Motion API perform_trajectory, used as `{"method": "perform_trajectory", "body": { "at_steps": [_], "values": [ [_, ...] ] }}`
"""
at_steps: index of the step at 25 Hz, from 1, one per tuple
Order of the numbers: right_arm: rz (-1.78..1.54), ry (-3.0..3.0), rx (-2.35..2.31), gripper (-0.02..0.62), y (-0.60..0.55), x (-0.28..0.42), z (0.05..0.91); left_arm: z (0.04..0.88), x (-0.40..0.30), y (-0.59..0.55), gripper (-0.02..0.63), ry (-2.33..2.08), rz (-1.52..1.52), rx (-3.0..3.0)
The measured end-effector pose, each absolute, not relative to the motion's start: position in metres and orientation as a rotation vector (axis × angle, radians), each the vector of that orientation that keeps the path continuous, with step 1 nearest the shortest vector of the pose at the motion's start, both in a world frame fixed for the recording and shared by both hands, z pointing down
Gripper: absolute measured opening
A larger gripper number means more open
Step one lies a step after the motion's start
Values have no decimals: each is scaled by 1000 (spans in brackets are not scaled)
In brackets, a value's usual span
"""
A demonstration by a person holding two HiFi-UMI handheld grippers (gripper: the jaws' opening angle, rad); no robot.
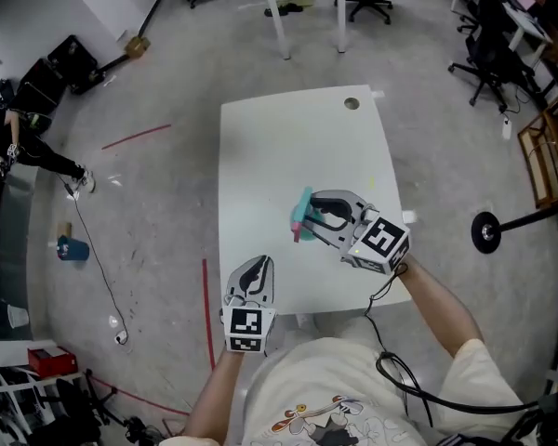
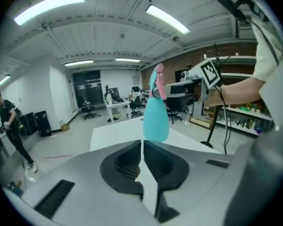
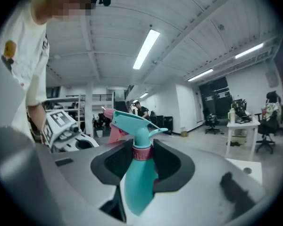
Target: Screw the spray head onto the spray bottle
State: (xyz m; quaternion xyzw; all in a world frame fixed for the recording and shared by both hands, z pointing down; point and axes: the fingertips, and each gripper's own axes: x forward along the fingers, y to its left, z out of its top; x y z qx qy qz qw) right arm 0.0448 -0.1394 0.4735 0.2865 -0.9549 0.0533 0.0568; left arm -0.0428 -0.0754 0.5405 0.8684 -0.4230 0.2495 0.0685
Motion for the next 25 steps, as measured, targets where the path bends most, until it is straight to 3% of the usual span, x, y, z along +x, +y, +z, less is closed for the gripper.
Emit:
{"method": "perform_trajectory", "body": {
  "at_steps": [11, 25],
  "values": [
    [197, -2750, 1206, 133, -170, 23, 614, 581, -68, -72, 25, -1295, 671, 2504],
    [206, -2656, 1276, 138, -172, 16, 662, 595, -84, -73, 14, -1271, 609, 2499]
  ]
}}
